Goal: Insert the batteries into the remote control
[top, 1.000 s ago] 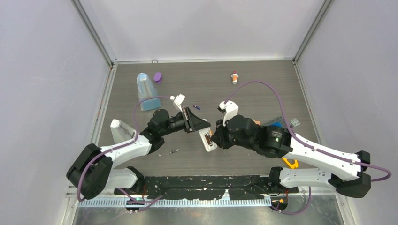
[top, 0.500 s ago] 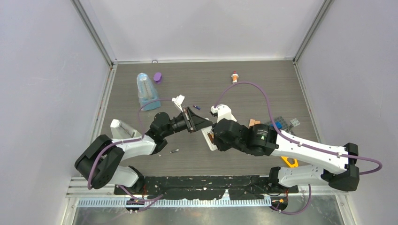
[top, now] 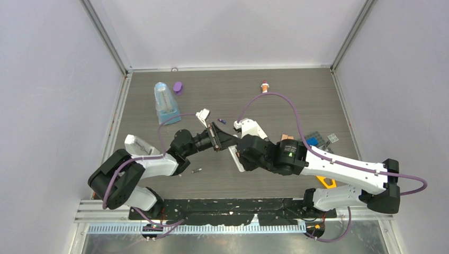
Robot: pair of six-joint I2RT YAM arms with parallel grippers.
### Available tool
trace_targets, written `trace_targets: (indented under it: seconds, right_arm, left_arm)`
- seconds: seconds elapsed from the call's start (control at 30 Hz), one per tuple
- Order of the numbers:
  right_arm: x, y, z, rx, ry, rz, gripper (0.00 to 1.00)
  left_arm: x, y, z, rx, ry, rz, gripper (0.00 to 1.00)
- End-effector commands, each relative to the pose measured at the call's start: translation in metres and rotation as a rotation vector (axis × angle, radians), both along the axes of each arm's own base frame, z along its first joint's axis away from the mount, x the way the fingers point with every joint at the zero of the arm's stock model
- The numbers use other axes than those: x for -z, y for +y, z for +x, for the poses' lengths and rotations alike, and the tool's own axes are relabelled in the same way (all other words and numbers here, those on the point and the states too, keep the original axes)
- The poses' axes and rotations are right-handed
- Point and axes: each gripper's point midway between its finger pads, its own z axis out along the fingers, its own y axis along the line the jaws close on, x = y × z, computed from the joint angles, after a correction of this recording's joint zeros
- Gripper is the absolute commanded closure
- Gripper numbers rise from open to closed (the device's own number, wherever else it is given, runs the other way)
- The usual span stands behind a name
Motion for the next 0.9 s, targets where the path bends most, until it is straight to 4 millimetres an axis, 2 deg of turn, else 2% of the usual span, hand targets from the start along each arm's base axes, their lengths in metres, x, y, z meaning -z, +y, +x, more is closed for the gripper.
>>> trace_targets:
  seconds: [0.0,0.17,0.33,0.4,0.5,0.6,0.87]
  right_arm:
    - [-0.017,0.007,0.003,0.002,-0.021,0.039,0.90]
    - [-0.018,0.006,0.002,0.008,-0.016,0.036,0.84]
    - [-0.026,0.005,0.002,0.005,-0.024,0.057,0.82]
    - [-0.028,0.005,0.002,0.001,-0.027,0.061,0.82]
    - [-0.028,0.006,0.000,-0.008,-0.023,0.062,0.91]
    - [-0.028,0.006,-0.002,-0.017,-0.011,0.064,0.93]
    - [-0.022,0.006,-0.008,-0.042,0.021,0.040,0.91]
  left_arm:
    - [-0.022,0.001,-0.005,0.011,-0.063,-0.082,1.00]
    - [-0.021,0.001,-0.004,0.006,-0.060,-0.084,1.00]
    - [-0.019,0.001,-0.003,-0.001,-0.056,-0.081,1.00]
    - [-0.019,0.001,-0.003,0.000,-0.055,-0.081,1.00]
    - [-0.018,0.001,-0.002,-0.001,-0.052,-0.080,1.00]
    - [-0.017,0.001,-0.002,-0.002,-0.051,-0.079,1.00]
    - [-0.018,0.001,-0.001,-0.009,-0.061,-0.085,1.00]
